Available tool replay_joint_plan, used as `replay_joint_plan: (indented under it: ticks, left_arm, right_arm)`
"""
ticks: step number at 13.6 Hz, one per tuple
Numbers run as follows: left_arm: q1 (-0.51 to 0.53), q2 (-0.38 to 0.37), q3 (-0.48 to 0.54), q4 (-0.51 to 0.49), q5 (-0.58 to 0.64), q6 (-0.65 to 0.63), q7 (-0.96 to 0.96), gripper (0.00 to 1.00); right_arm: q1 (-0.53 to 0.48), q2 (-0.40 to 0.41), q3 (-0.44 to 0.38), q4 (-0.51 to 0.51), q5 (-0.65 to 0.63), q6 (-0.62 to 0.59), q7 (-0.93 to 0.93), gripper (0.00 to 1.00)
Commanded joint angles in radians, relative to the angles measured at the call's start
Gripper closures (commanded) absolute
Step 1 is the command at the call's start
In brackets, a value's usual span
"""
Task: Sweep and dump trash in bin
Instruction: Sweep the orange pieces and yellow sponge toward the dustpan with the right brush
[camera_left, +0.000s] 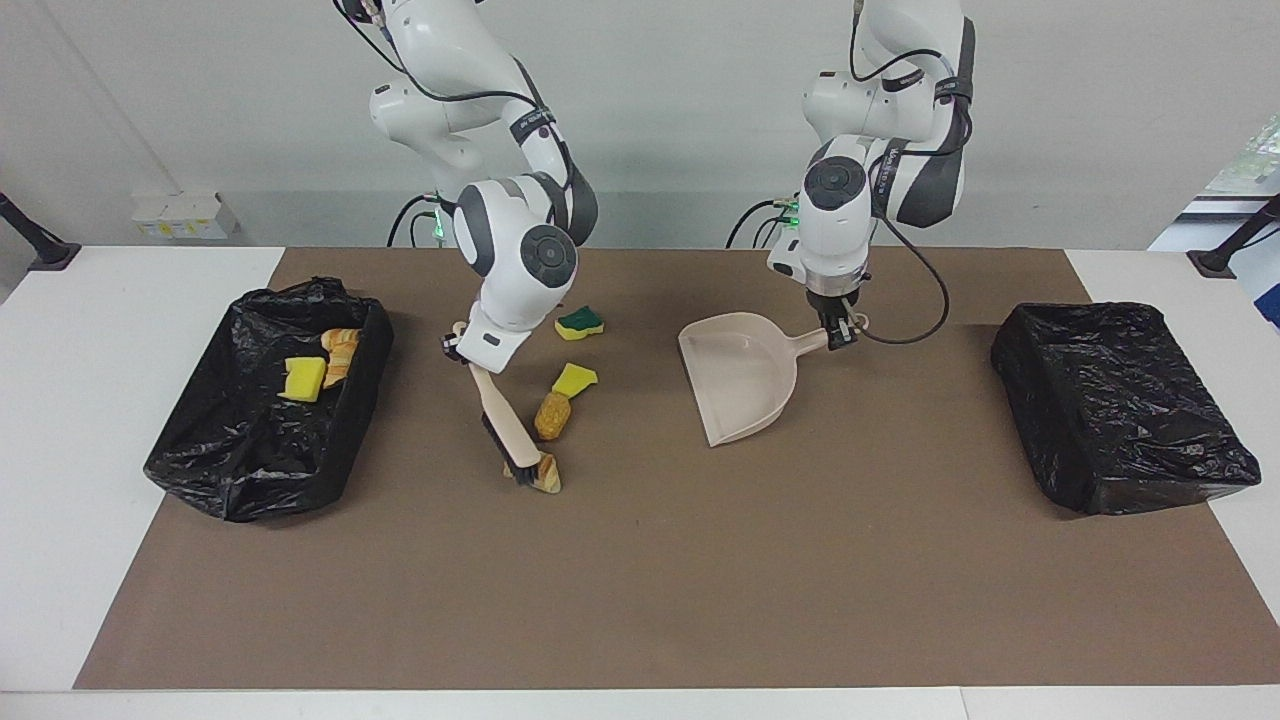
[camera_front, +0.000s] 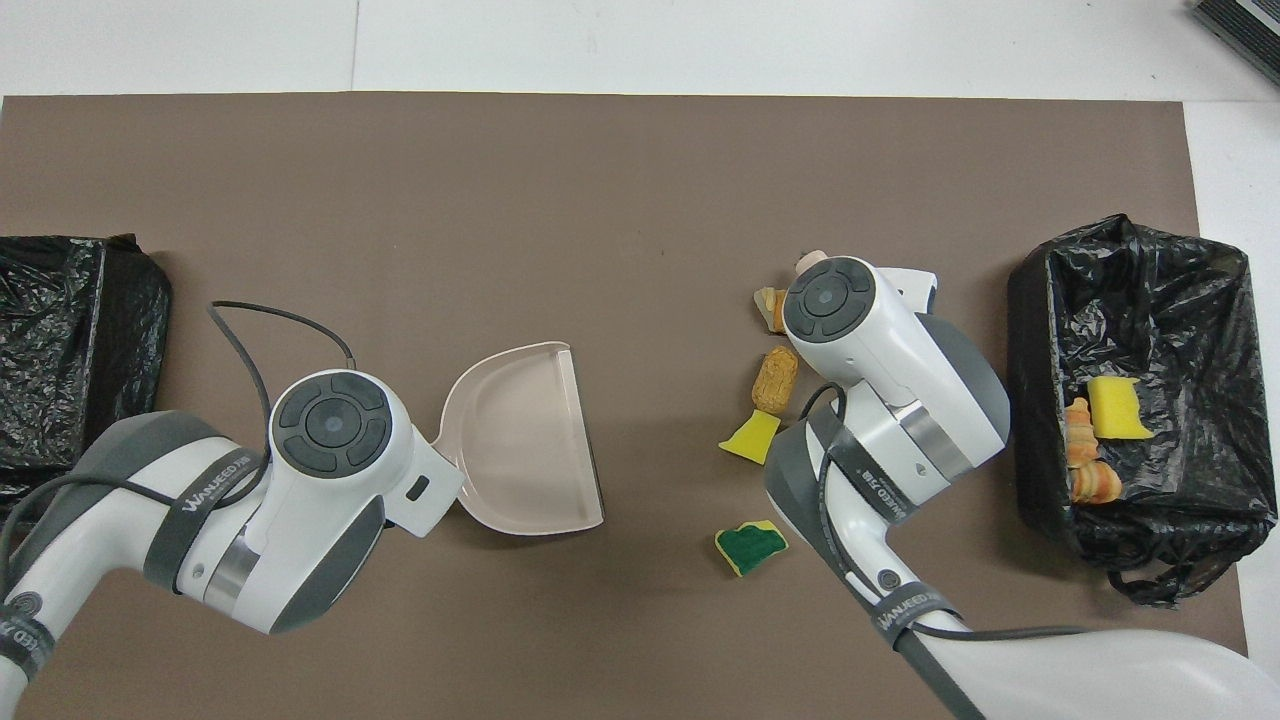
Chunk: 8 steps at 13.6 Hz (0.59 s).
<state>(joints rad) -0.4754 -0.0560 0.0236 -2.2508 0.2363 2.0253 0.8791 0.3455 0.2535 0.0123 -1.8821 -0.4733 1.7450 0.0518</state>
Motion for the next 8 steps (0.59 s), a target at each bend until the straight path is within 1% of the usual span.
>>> replay_joint_plan:
  ticks: [1,3,5,6,8]
  left_arm:
    - [0.017,-0.024,-0.008,-0.030,0.017,-0.008,-0.017,1.00]
    - [0.017,-0.028,-0.008,-0.041,0.017,-0.007,-0.031,1.00]
    - [0.017,-0.028,-0.008,-0.041,0.017,-0.007,-0.032,1.00]
    - [0.017,-0.030,-0.008,-0.041,0.017,-0.008,-0.032,1.00]
    - [0.015,-0.031,-0.010,-0.046,0.017,-0.016,-0.032,1.00]
  right_arm:
    - [-0.045,0.039,0.008,0.020,-0.028,0.063,-0.041,1.00]
    - [-0.060,0.044,0.006,-0.009,-0.027,0.083,-0.062,1.00]
    - [-0.046,0.044,0.008,-0.026,-0.015,0.090,-0.063,1.00]
    - [-0.039,0.043,0.009,-0.026,0.011,0.079,-0.060,1.00]
    - [0.012,0.033,0.009,-0.026,0.126,0.041,-0.031,1.00]
